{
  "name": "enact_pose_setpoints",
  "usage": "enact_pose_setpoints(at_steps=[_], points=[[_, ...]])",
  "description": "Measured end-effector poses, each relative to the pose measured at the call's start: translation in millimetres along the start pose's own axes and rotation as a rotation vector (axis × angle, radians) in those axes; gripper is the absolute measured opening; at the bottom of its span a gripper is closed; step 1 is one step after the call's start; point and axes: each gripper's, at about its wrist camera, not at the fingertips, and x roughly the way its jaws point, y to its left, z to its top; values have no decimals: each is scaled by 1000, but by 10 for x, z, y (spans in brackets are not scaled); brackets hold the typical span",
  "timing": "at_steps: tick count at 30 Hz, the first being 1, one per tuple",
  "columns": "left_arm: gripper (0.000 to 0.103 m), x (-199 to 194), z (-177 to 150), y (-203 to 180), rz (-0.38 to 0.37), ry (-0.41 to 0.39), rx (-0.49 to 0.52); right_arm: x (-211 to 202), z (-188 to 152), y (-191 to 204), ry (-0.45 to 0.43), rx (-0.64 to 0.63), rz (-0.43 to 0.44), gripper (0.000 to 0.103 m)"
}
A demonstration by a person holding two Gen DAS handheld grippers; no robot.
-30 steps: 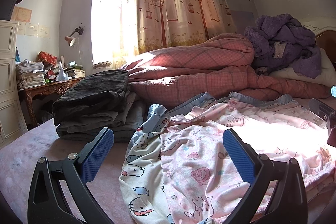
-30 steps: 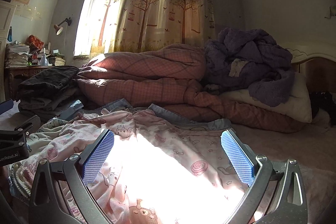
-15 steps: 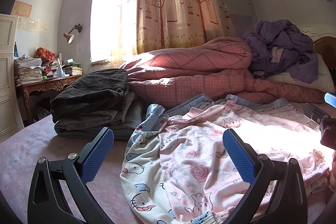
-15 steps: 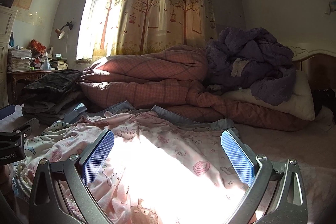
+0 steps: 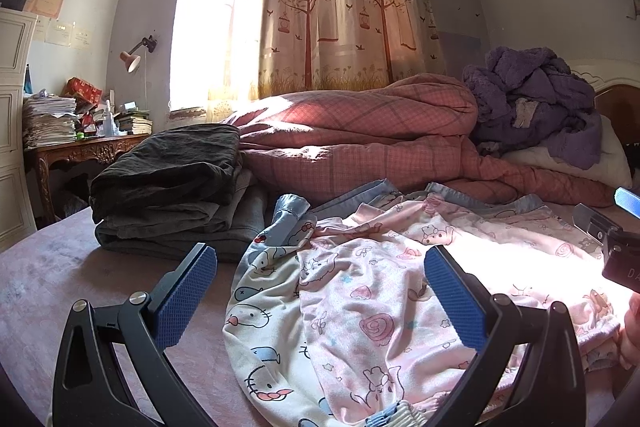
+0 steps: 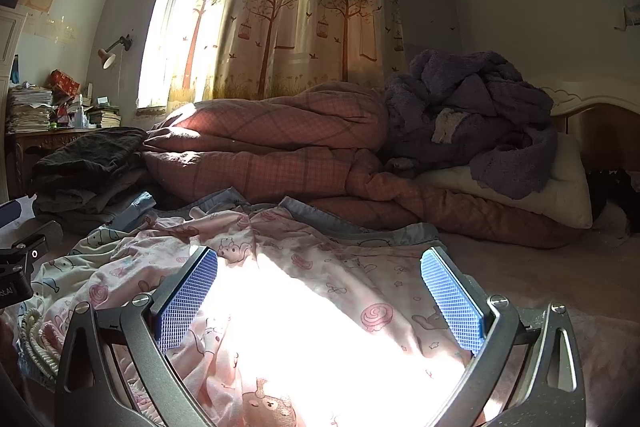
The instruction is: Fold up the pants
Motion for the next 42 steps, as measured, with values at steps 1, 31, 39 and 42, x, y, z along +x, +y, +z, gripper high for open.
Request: enact_pose_setpoints(at_steps=[1, 31, 39, 42], points=[[103, 1, -1, -11, 2, 0, 7, -1, -1, 1, 1, 2, -1, 103], [103, 19, -10, -3, 9, 2, 9, 0, 1, -18, 9, 6, -6, 103], [103, 0, -14, 2, 8, -10, 6, 0, 5, -16, 10, 7, -6, 103], [103, -91, -17, 37, 16, -54, -9, -1, 10, -16, 8, 8, -6, 103]])
